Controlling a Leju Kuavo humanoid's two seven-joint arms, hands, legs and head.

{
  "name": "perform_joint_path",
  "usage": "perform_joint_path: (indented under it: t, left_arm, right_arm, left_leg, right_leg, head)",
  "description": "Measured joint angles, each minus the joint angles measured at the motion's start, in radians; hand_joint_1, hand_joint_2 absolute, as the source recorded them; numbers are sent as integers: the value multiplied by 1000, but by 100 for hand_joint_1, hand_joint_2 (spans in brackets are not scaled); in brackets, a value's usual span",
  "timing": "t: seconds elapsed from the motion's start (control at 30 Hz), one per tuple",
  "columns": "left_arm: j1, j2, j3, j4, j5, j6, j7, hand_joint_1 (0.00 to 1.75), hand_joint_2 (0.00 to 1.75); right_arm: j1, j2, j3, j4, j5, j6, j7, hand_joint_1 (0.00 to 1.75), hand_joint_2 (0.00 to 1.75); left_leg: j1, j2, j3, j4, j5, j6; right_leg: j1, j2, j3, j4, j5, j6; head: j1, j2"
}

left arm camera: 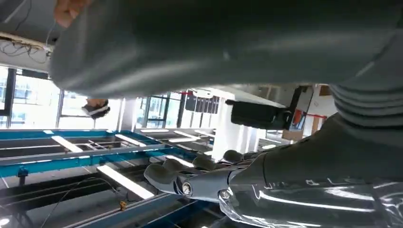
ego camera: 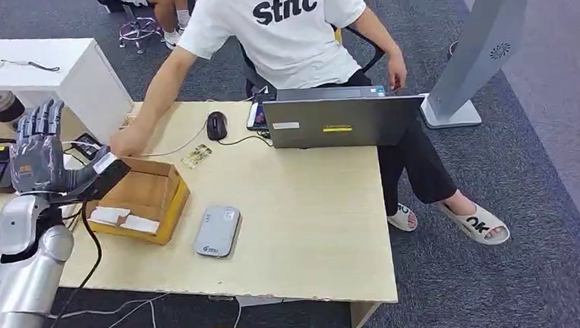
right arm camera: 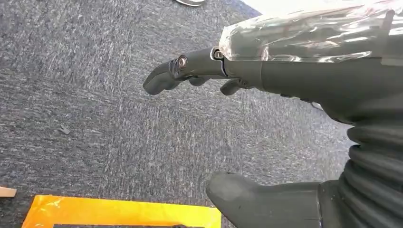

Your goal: Pass the card to the sensor for recognition and then transmit it.

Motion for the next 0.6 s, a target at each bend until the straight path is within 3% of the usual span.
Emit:
perform_joint_path:
  t: [0.23,0.4,0.5,0.6]
  left_arm:
    - [122,5,70,-100,90,54,-42,0,175]
    - [311,-6,168,-245,191,96,-122,0,175]
    - [456,-44,242,-346,263,133,-192,0,175]
    - [582,-124,345,-433,350,141,-302,0,175]
  right_arm:
    - [16,-1,-7,3,-34,-19,-14,0,175]
    - [33,-3,-32,7,-60,-37,-29,0,175]
    - [47,-4,-53,9,-82,-46,-41,0,175]
    - [57,-6,-78,10,-104,-57,-53,0,175]
  left_leg:
    - [0,0,0,0,0,0]
    - [0,2,0,-1,-2,-1]
    - [0,5,0,-1,-4,-1]
    - [-1,5,1,-1,-5,0]
  right_leg:
    - [0,1,0,0,-1,-1]
    - [0,3,-1,0,-2,0]
    - [0,5,-1,-1,-3,0]
    - [-1,5,0,-1,-4,1]
  head:
    - [0,0]
    - [0,0]
    - [0,0]
    - [0,0]
